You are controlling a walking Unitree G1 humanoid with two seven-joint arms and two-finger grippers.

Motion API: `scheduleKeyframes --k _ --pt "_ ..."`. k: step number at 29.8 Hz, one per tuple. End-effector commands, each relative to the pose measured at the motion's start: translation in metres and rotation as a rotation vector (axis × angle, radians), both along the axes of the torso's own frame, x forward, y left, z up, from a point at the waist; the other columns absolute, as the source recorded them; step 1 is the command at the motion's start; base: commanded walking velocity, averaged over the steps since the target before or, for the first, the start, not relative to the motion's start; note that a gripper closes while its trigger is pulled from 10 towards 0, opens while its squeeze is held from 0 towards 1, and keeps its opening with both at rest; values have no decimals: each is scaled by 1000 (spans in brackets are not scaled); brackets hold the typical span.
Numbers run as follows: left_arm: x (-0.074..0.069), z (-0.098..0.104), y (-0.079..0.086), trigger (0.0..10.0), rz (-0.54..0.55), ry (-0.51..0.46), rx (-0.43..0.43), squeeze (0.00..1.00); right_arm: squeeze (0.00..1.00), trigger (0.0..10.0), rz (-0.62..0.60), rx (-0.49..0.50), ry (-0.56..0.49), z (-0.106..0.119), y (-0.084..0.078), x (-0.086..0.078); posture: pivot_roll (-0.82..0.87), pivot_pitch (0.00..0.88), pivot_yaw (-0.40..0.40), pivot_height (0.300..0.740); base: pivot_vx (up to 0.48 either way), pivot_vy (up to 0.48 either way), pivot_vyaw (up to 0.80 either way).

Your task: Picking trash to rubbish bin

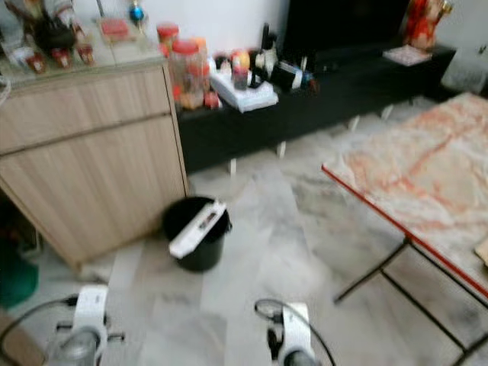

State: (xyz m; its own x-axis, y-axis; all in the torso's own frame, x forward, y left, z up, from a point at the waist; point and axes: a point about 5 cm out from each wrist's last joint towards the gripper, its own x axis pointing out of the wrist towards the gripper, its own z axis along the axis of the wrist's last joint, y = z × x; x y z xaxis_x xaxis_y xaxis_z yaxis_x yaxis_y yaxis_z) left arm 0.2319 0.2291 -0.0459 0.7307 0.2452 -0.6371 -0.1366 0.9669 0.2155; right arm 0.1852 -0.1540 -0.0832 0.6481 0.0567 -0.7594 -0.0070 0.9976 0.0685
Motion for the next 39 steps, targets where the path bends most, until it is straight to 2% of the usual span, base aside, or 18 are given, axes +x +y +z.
scheduleKeyframes --k 1,11,16,29,39 --pt "-4 -4 -5 10000 -7 15 -14 0 0 10000 -37 5 -11 2 -5 3 -14 18 -20 740 311 0 0" --pt "-4 -4 -5 10000 -6 14 -12 0 0 10000 -16 -16 -24 4 -5 6 -10 26 -21 740 308 0 0" --pt "-5 -5 -4 10000 -2 17 -12 0 0 10000 -12 -20 -23 4 -4 7 -8 28 -22 740 307 0 630" --pt "-8 -6 -2 10000 -1 23 -5 0 0 10000 -21 -36 -25 3 -6 6 -5 44 -26 740 307 0 0" --pt "-10 -7 -1 10000 -3 31 1 0 0 10000 -36 -20 -51 6 -4 11 -7 53 -22 740 331 0 0"
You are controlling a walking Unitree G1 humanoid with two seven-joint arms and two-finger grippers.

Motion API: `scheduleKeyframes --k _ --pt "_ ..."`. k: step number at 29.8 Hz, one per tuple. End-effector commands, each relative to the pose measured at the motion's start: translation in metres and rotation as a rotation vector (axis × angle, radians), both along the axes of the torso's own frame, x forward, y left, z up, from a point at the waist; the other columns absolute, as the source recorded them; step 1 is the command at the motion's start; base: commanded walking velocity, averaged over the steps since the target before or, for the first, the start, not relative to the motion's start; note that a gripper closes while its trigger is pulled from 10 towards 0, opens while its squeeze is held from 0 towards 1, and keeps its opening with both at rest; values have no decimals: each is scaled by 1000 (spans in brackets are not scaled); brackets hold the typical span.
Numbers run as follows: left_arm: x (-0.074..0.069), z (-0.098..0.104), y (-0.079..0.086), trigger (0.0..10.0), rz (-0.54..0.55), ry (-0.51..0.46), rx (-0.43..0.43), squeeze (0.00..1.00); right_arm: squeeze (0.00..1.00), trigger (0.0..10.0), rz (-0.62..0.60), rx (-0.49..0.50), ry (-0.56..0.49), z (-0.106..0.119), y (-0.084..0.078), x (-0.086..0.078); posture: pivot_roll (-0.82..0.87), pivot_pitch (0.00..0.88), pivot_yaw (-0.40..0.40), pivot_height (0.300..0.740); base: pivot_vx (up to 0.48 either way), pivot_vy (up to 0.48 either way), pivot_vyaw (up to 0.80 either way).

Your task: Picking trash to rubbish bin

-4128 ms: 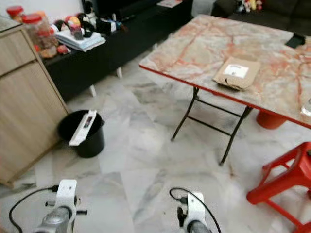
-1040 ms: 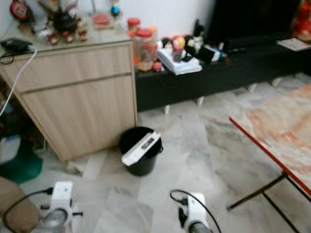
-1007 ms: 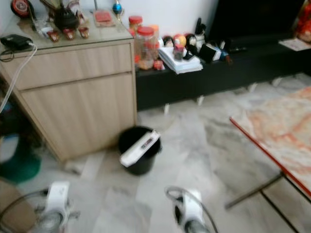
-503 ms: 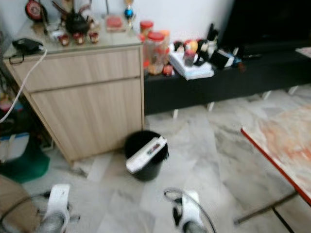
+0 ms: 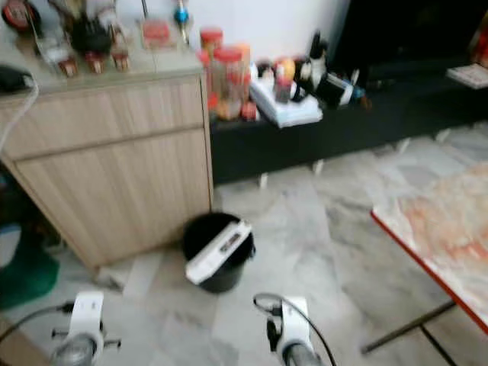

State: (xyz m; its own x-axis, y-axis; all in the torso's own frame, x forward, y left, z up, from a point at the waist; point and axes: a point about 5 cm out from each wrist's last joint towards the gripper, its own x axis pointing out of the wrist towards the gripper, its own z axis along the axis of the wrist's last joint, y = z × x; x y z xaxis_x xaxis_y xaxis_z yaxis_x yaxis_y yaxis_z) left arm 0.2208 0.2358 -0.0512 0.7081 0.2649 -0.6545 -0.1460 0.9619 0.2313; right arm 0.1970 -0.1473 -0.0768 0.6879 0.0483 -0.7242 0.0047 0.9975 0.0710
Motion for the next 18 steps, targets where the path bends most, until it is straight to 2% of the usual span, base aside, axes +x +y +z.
scheduleKeyframes --k 1,3,8,18 --pt "1 -2 -8 10000 -19 3 -12 0 0 10000 -14 -26 0 0 -11 -1 -7 53 -22 740 334 0 0" --pt "1 -2 -8 10000 -18 2 -12 0 0 10000 -9 -27 -2 0 -10 -1 -7 53 -22 740 334 0 262" --pt "1 -2 -8 10000 -16 2 -12 0 0 10000 -10 -22 -2 0 -10 -1 -4 47 -23 740 333 0 721" --pt "1 -2 -8 10000 -13 2 -13 0 0 10000 -36 -7 -14 1 -11 -1 -4 47 -23 740 330 0 0"
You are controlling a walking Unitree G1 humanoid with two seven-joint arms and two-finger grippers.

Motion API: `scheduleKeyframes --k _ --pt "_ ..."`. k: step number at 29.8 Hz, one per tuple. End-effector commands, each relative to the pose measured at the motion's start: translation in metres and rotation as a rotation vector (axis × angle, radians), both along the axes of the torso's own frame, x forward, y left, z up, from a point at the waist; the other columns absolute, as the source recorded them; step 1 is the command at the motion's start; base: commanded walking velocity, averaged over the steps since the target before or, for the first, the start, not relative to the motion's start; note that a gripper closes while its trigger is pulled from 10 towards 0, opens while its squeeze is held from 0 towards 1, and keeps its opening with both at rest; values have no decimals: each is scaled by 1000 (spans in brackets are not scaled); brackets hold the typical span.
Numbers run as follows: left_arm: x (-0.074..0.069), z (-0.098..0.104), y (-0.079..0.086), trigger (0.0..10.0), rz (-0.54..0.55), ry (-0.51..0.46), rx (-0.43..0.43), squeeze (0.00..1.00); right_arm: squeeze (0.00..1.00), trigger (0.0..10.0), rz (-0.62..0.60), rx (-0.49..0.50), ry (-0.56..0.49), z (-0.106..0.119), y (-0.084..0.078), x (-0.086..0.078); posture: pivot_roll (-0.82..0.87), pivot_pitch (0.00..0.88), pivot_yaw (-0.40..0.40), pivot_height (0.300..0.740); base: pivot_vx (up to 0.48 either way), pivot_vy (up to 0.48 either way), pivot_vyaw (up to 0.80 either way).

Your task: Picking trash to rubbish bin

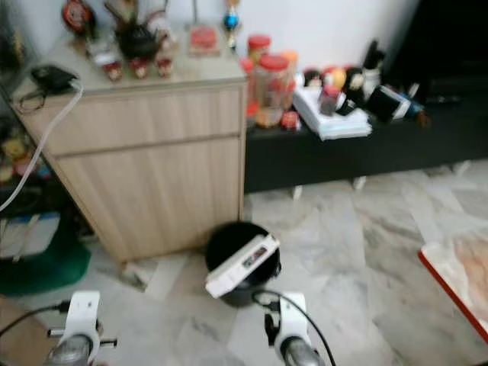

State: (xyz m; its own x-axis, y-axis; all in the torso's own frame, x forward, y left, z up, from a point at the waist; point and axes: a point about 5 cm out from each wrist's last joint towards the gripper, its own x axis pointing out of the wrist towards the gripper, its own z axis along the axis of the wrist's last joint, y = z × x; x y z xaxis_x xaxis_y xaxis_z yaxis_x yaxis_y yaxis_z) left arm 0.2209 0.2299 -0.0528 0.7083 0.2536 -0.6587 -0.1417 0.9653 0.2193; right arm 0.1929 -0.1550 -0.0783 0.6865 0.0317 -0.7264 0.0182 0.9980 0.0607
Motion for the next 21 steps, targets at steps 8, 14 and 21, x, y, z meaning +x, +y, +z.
scheduleKeyframes --k 8,14,21 --pt "1 0 -3 10000 -10 0 -2 0 0 10000 -17 -3 -16 3 -4 4 -3 49 -25 740 330 0 0" --pt "0 -1 -4 10000 -11 2 -4 0 0 10000 5 -10 -16 3 -2 5 -4 45 -23 740 334 0 0" --pt "2 0 -3 10000 -14 -1 0 0 0 10000 16 -4 -20 3 0 6 -2 33 -21 740 332 0 -212"
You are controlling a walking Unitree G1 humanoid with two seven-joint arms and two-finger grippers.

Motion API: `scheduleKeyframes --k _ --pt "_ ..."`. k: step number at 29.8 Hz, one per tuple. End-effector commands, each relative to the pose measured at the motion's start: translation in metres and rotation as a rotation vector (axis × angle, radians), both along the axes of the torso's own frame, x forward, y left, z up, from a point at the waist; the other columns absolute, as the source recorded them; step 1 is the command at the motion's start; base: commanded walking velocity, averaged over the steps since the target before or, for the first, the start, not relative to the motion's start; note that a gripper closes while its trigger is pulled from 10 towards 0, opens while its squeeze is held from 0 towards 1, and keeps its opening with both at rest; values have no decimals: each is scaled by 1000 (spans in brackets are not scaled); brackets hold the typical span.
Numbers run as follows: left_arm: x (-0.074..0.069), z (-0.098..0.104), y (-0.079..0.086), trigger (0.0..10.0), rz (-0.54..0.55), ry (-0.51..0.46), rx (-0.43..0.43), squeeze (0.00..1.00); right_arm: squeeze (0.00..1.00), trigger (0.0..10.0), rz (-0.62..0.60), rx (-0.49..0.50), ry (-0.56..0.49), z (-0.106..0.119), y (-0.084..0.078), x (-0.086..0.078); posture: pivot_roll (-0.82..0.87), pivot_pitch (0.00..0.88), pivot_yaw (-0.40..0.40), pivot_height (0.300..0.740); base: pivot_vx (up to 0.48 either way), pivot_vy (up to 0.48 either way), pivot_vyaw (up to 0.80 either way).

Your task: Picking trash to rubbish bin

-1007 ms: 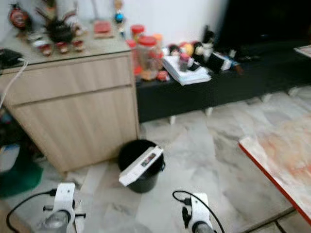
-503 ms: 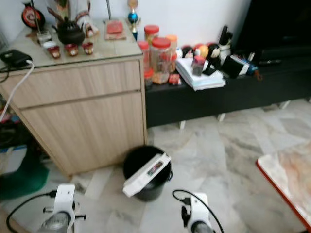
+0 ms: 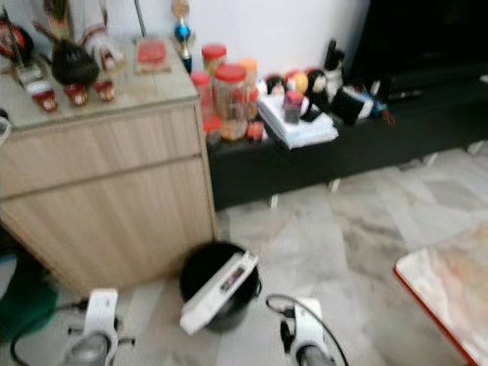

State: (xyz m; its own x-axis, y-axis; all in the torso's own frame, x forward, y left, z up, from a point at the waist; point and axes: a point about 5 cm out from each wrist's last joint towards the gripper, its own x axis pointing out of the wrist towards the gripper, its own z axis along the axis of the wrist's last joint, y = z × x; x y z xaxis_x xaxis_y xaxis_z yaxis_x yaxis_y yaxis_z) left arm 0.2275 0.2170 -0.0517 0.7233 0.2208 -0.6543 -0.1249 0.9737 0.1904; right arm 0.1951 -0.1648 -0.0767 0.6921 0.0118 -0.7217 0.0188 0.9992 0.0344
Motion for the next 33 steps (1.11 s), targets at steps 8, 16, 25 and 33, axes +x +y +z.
scheduleKeyframes --k 8,16,25,33 --pt "-2 1 10 10000 -7 10 32 0 0 10000 54 -5 -20 3 10 5 -7 9 -13 740 330 0 175" --pt "0 2 8 10000 -17 7 32 0 0 10000 43 -8 -8 2 9 4 -6 6 -12 740 333 0 212" --pt "2 3 6 10000 -18 -3 25 0 0 10000 61 -11 -4 1 11 3 -5 22 -16 740 332 0 0" --pt "5 5 6 10000 -19 -12 25 0 0 10000 46 0 -3 1 11 3 -6 37 -17 740 331 0 -378"
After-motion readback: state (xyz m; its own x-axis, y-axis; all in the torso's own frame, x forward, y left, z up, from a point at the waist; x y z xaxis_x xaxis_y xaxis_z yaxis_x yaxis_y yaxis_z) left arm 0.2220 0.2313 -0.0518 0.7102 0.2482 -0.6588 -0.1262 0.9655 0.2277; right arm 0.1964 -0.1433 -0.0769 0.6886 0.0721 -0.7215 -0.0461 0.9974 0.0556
